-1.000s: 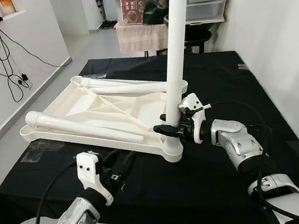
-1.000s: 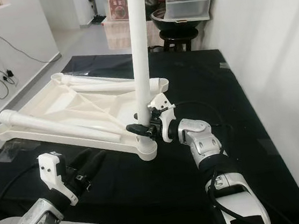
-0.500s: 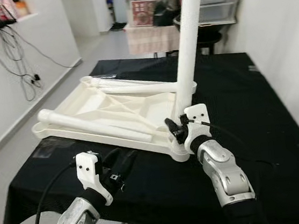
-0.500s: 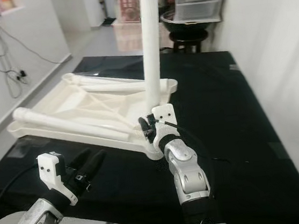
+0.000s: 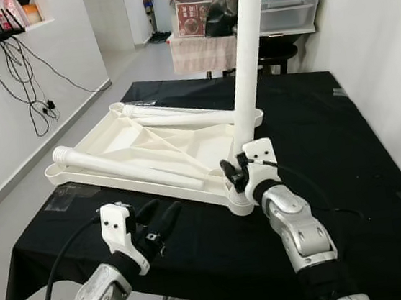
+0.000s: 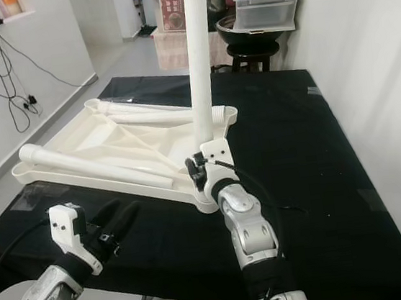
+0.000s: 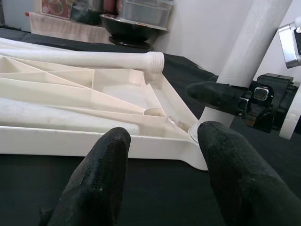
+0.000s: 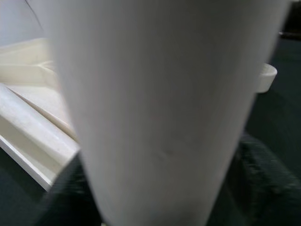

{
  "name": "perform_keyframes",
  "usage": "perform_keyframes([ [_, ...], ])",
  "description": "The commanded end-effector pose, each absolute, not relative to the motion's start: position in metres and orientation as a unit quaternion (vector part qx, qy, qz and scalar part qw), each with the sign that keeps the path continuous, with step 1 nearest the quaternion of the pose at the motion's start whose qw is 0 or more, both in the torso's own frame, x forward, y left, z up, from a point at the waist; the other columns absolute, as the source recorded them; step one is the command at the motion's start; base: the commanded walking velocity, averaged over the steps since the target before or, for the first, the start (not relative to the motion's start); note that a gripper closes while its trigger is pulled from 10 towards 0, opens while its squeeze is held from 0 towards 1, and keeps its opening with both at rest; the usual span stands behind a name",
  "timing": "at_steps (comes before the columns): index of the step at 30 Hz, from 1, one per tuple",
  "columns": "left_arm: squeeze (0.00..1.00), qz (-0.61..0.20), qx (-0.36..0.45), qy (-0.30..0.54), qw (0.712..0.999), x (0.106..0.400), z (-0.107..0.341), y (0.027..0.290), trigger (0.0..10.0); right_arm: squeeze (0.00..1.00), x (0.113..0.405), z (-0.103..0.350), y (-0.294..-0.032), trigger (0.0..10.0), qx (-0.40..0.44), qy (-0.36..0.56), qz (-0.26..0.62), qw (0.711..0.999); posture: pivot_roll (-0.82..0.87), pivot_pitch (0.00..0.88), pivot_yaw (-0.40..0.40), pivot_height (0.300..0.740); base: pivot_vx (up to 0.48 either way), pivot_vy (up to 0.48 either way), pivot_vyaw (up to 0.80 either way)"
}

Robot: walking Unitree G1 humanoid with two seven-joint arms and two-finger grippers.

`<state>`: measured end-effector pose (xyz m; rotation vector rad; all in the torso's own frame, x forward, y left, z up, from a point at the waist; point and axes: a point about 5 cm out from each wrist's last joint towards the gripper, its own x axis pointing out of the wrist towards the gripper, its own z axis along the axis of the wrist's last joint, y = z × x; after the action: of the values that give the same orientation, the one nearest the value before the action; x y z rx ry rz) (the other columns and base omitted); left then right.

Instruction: Building children table

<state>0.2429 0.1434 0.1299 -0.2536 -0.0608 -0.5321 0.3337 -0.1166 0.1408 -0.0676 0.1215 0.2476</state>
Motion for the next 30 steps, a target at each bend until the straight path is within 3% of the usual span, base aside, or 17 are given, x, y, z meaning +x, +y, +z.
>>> perform_keyframes([
  [1, 0.0, -0.262, -0.125, -0.024, 0.957, 0.245, 0.127, 0.143, 10.0, 1.0, 0.339, 0.15, -0.113, 10.0, -0.014, 0.042, 0.175, 0.983, 0.01, 0.0, -0.005, 0.74, 0.0, 0.0, 0.0],
  [2, 0.0, -0.262, -0.126, -0.024, 0.956, 0.244, 0.127, 0.142, 10.0, 0.78, 0.344, 0.153, -0.116, 10.0, -0.012, 0.035, 0.208, 0.977, 0.01, 0.0, -0.008, 0.74, 0.0, 0.0, 0.0],
  [3, 0.0, -0.262, -0.126, -0.024, 0.956, 0.244, 0.127, 0.142, 10.0, 0.78, 0.344, 0.153, -0.116, 10.0, -0.012, 0.035, 0.208, 0.977, 0.01, 0.0, -0.008, 0.74, 0.0, 0.0, 0.0],
  [4, 0.0, -0.263, -0.126, -0.024, 0.956, 0.244, 0.127, 0.141, 10.0, 0.0, 0.35, 0.155, -0.118, 10.0, -0.009, 0.031, 0.255, 0.966, 0.02, 0.0, -0.012, 0.74, 0.0, 0.0, 0.0],
  [10, 0.0, -0.263, -0.126, -0.025, 0.956, 0.243, 0.127, 0.141, 10.0, 0.0, 0.358, 0.16, -0.125, 10.0, -0.036, 0.029, 0.355, 0.934, 0.03, 0.0, -0.015, 0.74, 0.0, 0.0, 0.0],
  [12, 0.0, -0.262, -0.126, -0.025, 0.956, 0.241, 0.127, 0.141, 10.0, 0.0, 0.357, 0.163, -0.124, 10.0, -0.052, 0.027, 0.423, 0.904, 0.03, 0.0, -0.015, 0.74, 0.0, 0.0, 0.0],
  [19, 0.0, -0.263, -0.126, -0.023, 0.956, 0.239, 0.128, 0.141, 10.0, 0.0, 0.362, 0.166, -0.126, 10.0, -0.055, 0.036, 0.448, 0.892, 0.05, 0.0, -0.012, 0.74, 0.0, 0.0, 0.0],
  [20, 0.0, -0.264, -0.126, -0.022, 0.956, 0.239, 0.128, 0.141, 10.0, 0.0, 0.365, 0.167, -0.127, 0.0, -0.051, 0.037, 0.449, 0.891, 0.05, 0.0, -0.009, 0.74, 0.0, 0.0, 0.0],
  [30, 0.0, -0.265, -0.126, -0.019, 0.956, 0.238, 0.128, 0.141, 10.0, 0.0, 0.371, 0.164, -0.139, 0.0, -0.015, 0.037, 0.468, 0.883, 0.05, 0.001, -0.003, 0.74, 0.0, 0.0, 0.0],
])
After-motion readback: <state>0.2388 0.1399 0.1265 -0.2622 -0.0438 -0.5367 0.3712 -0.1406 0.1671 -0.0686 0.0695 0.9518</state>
